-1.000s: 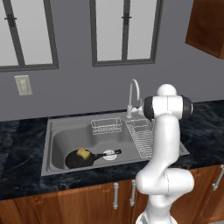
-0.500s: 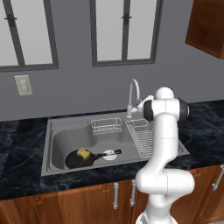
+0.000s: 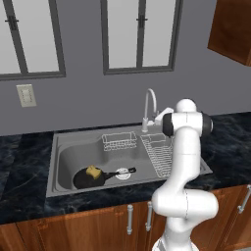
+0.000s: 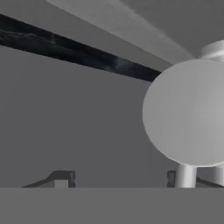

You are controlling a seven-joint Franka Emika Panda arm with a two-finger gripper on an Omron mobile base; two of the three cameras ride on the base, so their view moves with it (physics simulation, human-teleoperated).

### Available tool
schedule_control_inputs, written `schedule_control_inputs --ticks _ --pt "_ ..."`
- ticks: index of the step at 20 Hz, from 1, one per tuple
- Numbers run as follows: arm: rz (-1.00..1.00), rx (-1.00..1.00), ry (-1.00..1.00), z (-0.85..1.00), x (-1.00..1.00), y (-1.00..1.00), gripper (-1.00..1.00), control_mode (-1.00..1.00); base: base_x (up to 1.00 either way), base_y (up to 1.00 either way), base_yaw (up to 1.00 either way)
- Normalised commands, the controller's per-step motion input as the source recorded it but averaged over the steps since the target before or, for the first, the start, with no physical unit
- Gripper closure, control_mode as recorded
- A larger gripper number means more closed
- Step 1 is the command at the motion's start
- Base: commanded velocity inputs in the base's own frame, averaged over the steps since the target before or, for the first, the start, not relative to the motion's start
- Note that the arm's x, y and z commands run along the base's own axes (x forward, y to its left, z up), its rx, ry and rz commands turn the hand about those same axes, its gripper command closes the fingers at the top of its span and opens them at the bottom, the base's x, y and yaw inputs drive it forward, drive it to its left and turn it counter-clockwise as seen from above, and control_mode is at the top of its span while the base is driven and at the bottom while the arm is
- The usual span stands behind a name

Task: Pick the pan and sponge and place them into the sink. Then turn on the water.

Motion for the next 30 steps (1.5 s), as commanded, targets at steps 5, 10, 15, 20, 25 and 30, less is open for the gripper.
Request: schedule_control_inputs --ticks 5,10,15,20,25,30 --pt "0.0 0.22 0.07 0.0 0.01 -0.56 1.0 -1.0 0.0 0.0 0.0" --pt "-0.01 0.16 0.12 -0.05 0.09 -0.7 1.0 -1.0 0.0 0.0 0.0" --pt "-0.06 0.05 0.13 -0.13 0.1 -0.76 1.0 -1.0 0.0 0.0 0.0" --pt "-0.09 0.0 0.13 -0.23 0.01 -0.89 1.0 -1.0 0.0 0.0 0.0" --pt "-0.1 0.0 0.12 -0.33 0.0 -0.94 1.0 -1.0 0.0 0.0 0.0" --pt "-0.06 0.0 0.08 -0.34 0.0 -0.88 1.0 -1.0 0.0 0.0 0.0"
